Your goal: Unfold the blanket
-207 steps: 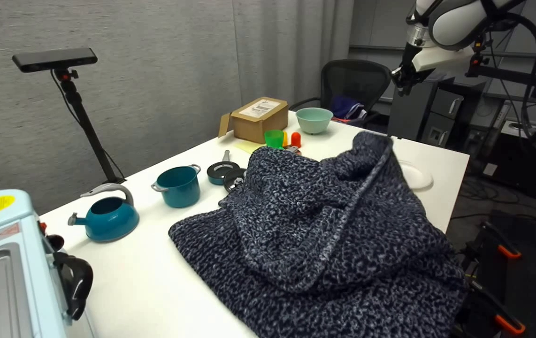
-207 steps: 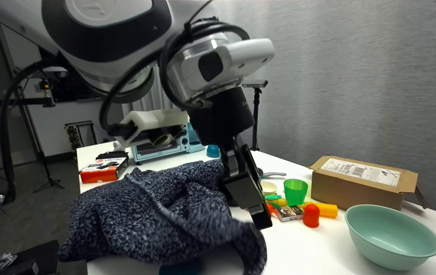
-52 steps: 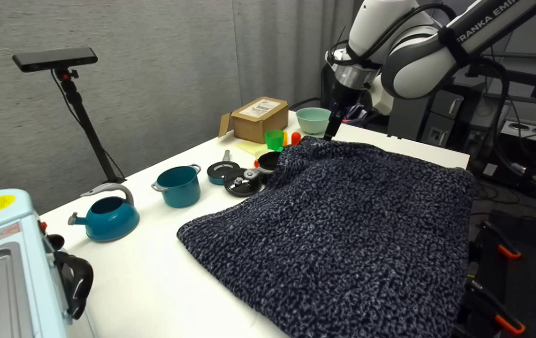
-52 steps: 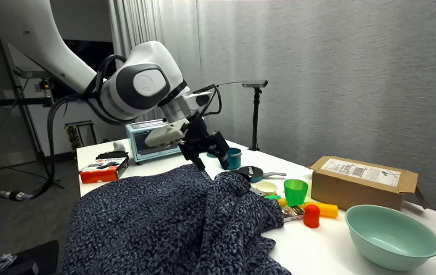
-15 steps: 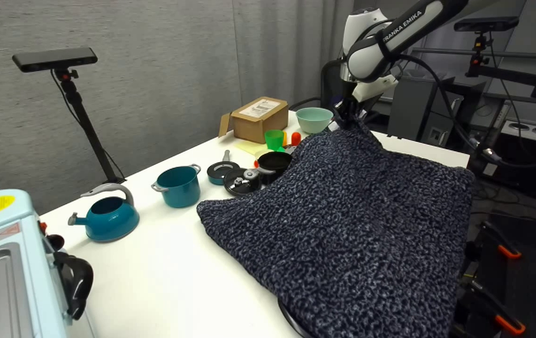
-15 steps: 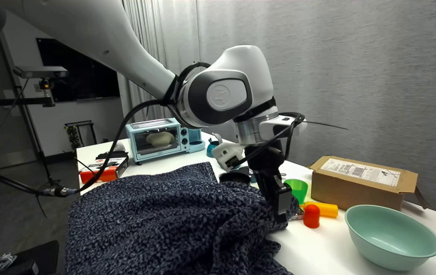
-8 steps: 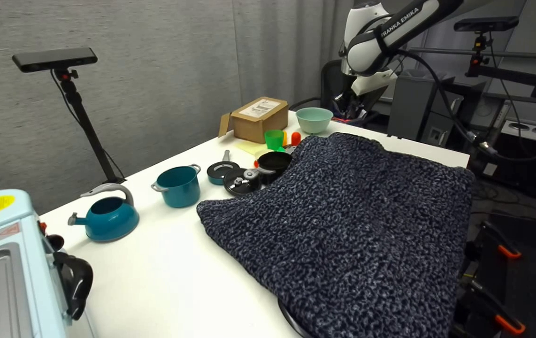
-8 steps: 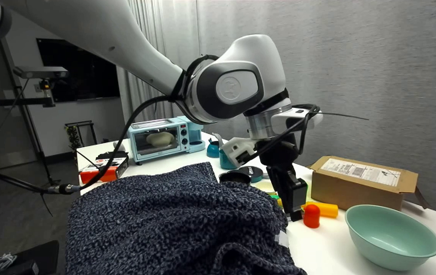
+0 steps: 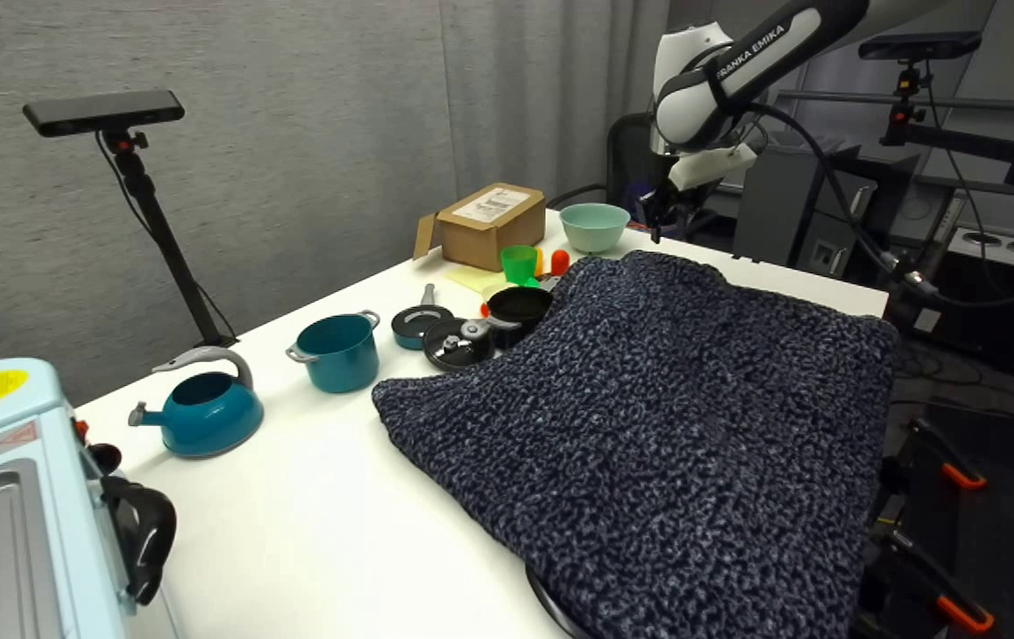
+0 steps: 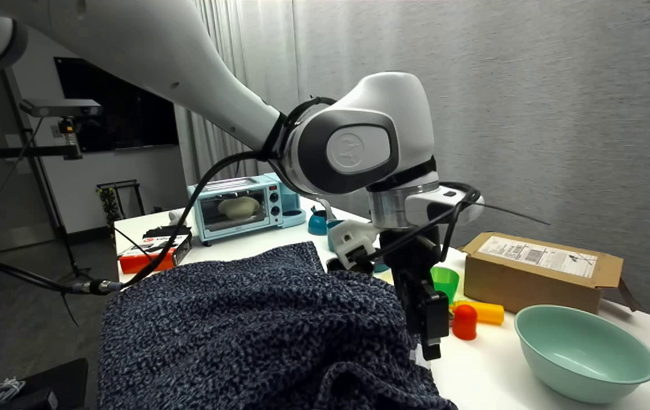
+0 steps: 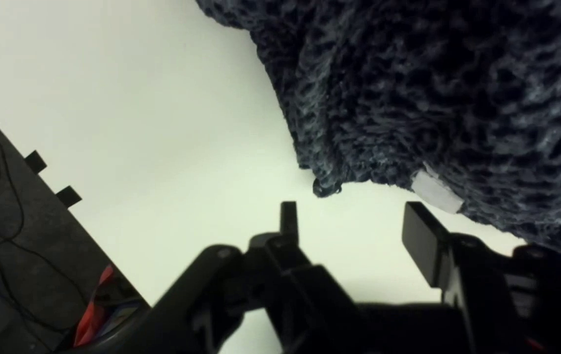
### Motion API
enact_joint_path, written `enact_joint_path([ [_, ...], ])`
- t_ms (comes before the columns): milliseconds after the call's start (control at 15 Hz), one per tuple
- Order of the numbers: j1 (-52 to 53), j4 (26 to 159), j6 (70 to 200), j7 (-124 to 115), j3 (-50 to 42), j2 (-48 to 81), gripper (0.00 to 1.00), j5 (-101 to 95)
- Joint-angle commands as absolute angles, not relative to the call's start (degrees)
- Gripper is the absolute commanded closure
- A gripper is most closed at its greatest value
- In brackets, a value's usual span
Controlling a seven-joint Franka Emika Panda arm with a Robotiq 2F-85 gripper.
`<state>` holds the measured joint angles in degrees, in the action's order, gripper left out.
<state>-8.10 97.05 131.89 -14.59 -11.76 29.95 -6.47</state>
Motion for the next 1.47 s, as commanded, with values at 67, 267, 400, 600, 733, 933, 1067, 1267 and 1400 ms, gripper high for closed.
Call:
enact_joint_path([
  [67,-10.0,96.3,126.9,-11.2,-9.9,31.0,0.02,-1.8],
  [267,-10.6,96.3,122.6,-10.1,-9.6,31.2,0.00,0.3],
  [400,-11.3,96.1,119.2,-9.9,-10.1,31.1,0.00,0.9],
  [600,-12.2,96.3,115.1,-10.4,-10.6,31.1,0.00,1.1],
  [733,-13.0,97.2,115.2,-10.0,-10.6,30.6,0.00,1.6],
  [933,-14.8,99.3,118.4,-9.2,-9.4,30.0,0.26,6.1],
  [1067,-15.2,100.2,119.1,-8.5,-9.1,29.9,0.42,9.1],
  [1267,-14.9,101.6,120.9,-7.8,-9.1,29.6,0.66,11.1],
  [1400,-14.6,101.8,122.1,-7.3,-9.5,29.1,0.82,10.5],
])
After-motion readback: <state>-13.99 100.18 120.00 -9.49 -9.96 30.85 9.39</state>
